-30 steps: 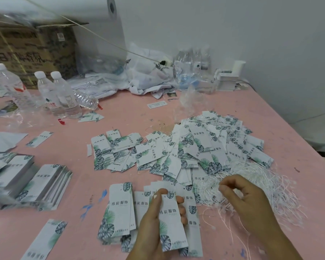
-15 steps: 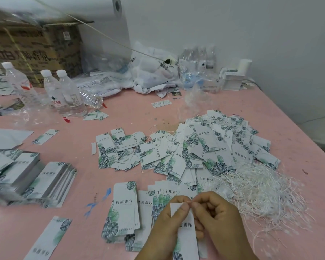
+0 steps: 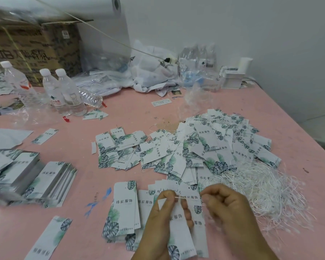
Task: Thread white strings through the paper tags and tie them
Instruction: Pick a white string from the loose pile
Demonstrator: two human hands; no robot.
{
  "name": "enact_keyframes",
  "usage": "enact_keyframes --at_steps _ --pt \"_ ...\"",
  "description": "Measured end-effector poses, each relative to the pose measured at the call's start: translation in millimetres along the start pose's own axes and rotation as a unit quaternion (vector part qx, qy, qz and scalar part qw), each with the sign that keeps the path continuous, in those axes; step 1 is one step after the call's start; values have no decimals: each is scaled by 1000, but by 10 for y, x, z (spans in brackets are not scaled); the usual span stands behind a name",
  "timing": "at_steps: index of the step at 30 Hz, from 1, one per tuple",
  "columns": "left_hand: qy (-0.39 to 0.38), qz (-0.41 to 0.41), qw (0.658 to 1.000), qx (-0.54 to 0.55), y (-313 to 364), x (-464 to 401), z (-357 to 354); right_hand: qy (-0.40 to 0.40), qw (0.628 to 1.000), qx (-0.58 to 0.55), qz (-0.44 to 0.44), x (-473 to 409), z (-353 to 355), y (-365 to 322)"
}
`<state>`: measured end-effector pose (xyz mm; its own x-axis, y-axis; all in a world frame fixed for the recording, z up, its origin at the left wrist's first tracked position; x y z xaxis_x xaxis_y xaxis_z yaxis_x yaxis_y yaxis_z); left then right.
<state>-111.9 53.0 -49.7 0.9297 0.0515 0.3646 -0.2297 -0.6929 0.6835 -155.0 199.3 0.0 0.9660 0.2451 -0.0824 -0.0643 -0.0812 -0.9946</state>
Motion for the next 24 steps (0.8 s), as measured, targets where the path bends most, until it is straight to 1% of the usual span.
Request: enact_keyframes --at_steps 1,3,4,6,7,8,9,10,11,12,13,14,15,16,17,18,19,20,21,23,24 --pt "0 2 1000 28 7 -7 4 17 997 -65 -35 -53 79 9" --pt "1 6 999 51 2 -17 2 34 977 -182 -106 -132 186 69" --pt "2 10 998 54 -5 -17 -3 34 968 -214 -130 -142 210 98" --pt "11 8 999 44 -4 -17 0 24 967 -212 -140 -137 203 142" --pt "18 3 999 30 -1 -20 10 23 976 -176 -126 -125 193 145" --pt "23 -3 1000 16 6 -20 20 28 988 -112 -99 -110 188 138" --pt "25 -9 1000 5 9 -18 25 38 997 -27 -61 -91 188 128" --pt "22 -14 1000 -4 10 -15 21 53 995 79 -12 -73 194 120" --pt "17 -17 1000 -17 1 -13 13 66 978 190 48 -55 186 91" --pt "12 -17 999 -32 -11 -11 2 65 952 278 112 -33 145 44" --pt "7 -17 999 -44 -24 -10 -8 52 930 325 163 -3 76 3" --pt "6 -16 999 -47 -31 -8 -15 34 922 333 197 27 20 -2" --pt "7 -13 999 -41 -33 -13 -14 21 924 317 212 45 -13 12" --pt "9 -6 1000 -29 -30 -14 -5 21 937 280 206 47 -9 26" --pt "11 2 1000 -13 -19 -12 4 34 960 213 177 27 25 32" --pt "14 9 1000 4 -1 -7 14 58 983 118 125 -15 103 54" --pt "16 12 1000 25 20 -5 23 87 994 4 64 -76 208 89" --pt "17 7 999 49 45 -5 33 111 988 -107 1 -143 319 125" --pt "17 -2 997 73 67 -5 36 119 974 -183 -56 -207 420 149" --pt "14 -13 995 102 82 -10 28 111 954 -242 -138 -272 562 181" --pt "13 -14 995 98 75 -13 19 106 952 -241 -154 -275 613 198"
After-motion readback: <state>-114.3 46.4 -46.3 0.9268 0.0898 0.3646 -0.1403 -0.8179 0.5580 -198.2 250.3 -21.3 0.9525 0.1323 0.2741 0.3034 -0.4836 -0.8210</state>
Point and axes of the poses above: each hand's wrist, its own x-axis away from the middle knuckle, its own z-axis out of the back of the hand, y = z × x, the point moved 4 cm from there along -x, towards the middle knuckle, and after that the axes turned 6 degrees about z, right-handed, at the moved point
